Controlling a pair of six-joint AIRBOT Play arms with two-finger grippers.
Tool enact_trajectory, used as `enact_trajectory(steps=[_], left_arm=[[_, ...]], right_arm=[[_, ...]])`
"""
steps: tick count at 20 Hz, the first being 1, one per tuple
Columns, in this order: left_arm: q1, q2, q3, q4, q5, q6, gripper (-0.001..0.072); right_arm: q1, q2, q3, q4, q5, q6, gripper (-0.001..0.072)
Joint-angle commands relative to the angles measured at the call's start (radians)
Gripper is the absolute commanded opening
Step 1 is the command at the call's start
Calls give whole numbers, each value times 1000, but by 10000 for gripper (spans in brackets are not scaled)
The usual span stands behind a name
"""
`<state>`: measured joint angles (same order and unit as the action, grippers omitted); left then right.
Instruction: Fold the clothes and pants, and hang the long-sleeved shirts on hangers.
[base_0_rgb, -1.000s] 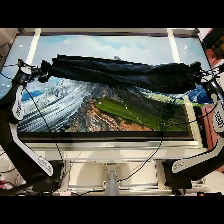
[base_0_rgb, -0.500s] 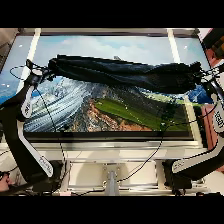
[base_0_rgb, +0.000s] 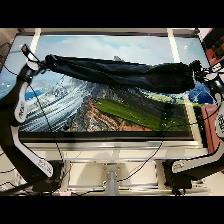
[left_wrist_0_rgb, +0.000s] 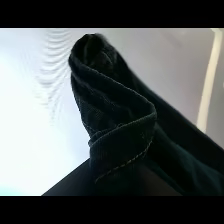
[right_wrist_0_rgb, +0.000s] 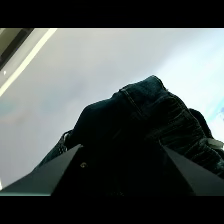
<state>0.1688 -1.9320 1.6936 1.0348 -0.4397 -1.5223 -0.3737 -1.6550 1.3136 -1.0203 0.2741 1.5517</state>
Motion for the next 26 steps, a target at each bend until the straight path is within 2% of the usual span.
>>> enact_trajectory(steps=[1,3,4,7,11,14,16,18,20,23,26], left_arm=[[2,141,1,159,-156,19,37],[2,207,1,170,-251,19,37],[2,233,1,170,-305,19,37],[2,288,1,169,-446,19,38],[-18,319,1,169,-510,19,38],[-39,322,1,169,-520,19,38],[-57,322,1,169,-531,19,38],[-74,322,1,169,-523,20,38],[-92,323,1,168,-522,20,38],[-123,330,1,164,-522,20,39],[-161,330,1,130,-518,20,39]], right_arm=[[31,78,0,-5,176,-131,398],[91,106,1,7,218,-130,60],[134,112,1,26,224,-130,43],[320,112,1,53,183,-130,42],[605,92,13,55,-62,-101,39],[749,-32,139,58,9,27,39],[835,-135,259,102,82,44,39],[917,-222,370,109,82,46,39],[980,-299,459,109,111,92,39],[1057,-402,543,126,180,179,39],[1115,-481,587,207,184,188,38]])
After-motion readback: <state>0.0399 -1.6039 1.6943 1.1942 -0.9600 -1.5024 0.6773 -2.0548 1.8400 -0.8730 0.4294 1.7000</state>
